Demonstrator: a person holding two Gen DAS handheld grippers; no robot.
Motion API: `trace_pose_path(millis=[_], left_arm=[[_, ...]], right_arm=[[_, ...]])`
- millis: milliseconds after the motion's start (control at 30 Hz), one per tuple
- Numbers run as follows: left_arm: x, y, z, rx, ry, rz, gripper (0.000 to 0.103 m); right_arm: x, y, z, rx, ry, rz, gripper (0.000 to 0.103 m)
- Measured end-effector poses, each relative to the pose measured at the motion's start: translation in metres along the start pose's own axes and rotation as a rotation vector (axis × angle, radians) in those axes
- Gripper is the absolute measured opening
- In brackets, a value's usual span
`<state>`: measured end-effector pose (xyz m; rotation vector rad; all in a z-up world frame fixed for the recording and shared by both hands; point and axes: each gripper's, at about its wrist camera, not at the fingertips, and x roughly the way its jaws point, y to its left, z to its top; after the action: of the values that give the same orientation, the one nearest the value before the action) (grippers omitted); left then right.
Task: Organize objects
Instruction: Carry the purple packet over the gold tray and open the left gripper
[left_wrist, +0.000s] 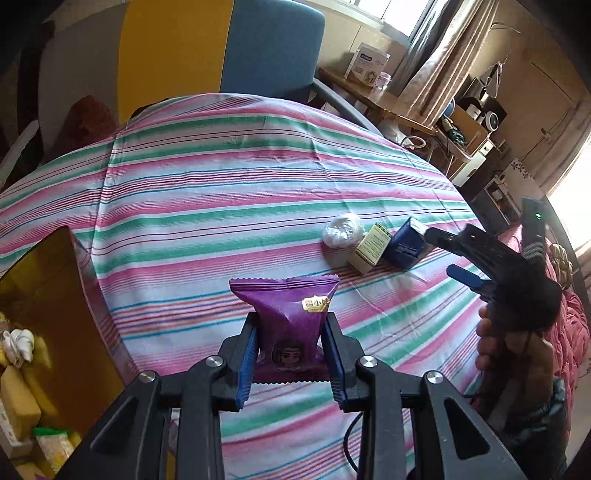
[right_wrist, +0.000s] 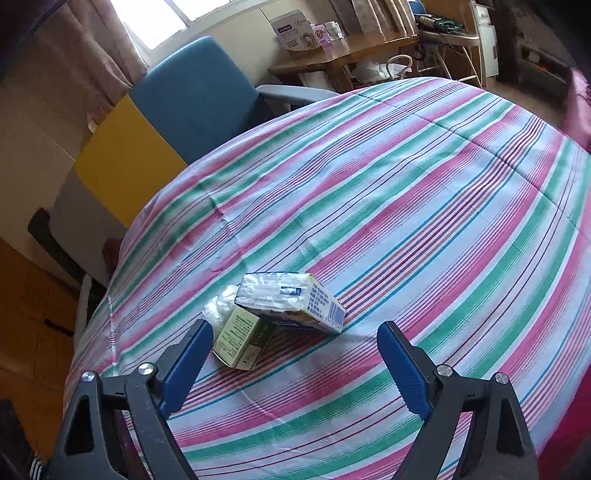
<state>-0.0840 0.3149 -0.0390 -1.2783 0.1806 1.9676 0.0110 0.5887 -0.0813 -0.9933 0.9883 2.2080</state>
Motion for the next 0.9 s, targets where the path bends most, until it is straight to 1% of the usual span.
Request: trace_pose_path(millis=[133,267,300,333,367,400,467,500,533,633,733,833,900], left_arm=[[-0.028,0.006,-0.02,0.002,-0.035,-0.011,0.033],[-0.043,0.018,-0.036,-0.022,-0.054,-0.02,0.033],[-0.048,0.023,-0.04,-0.036,-0.057,-0.025,0.033],[-0.053,0.03,-0.045,-0.054,-0.064,-0.028,0.033],[-0.059,0.037,-0.05,-0.067,-0.071,-0.027,0.033],[-0.065,0.044,-0.054,-0.082,-0.077,-0.026,0.033],[-0.077,0.063,-0.062,-0.131,-0.093,-0.025,0.033],[-0.084,0.075,-0.066,-0.16,-0.101,-0.02,0.033],[-0.093,0.089,-0.072,-0.196,-0.113,-0.008,0.033],[-0.113,0.126,-0.085,-0.285,-0.141,0.038,0.033],[-0.131,0.163,-0.101,-0.375,-0.169,0.099,0.033],[-0.143,0.183,-0.116,-0.426,-0.188,0.134,0.033],[-0.146,0.189,-0.122,-0.447,-0.198,0.139,0.033]], right_arm=[[0.005,0.014,0.002,-0.055,-0.018,-0.047,0.092],[0.018,0.023,0.005,-0.101,-0.027,-0.124,0.091],[0.021,0.024,0.006,-0.118,-0.032,-0.139,0.086],[0.024,0.025,0.007,-0.138,-0.031,-0.152,0.073],[0.028,0.026,0.007,-0.154,-0.022,-0.158,0.065],[0.031,0.025,0.007,-0.163,-0.013,-0.17,0.053],[0.029,0.023,0.006,-0.172,-0.016,-0.184,0.044],[0.027,0.022,0.007,-0.169,-0.023,-0.183,0.029],[0.025,0.019,0.008,-0.16,-0.031,-0.182,0.022],[0.019,0.015,0.01,-0.144,-0.053,-0.182,0.022],[0.019,0.014,0.009,-0.13,-0.043,-0.17,0.022],[0.015,0.011,0.01,-0.111,-0.054,-0.167,0.022],[0.012,0.004,0.012,-0.073,-0.064,-0.17,0.022]])
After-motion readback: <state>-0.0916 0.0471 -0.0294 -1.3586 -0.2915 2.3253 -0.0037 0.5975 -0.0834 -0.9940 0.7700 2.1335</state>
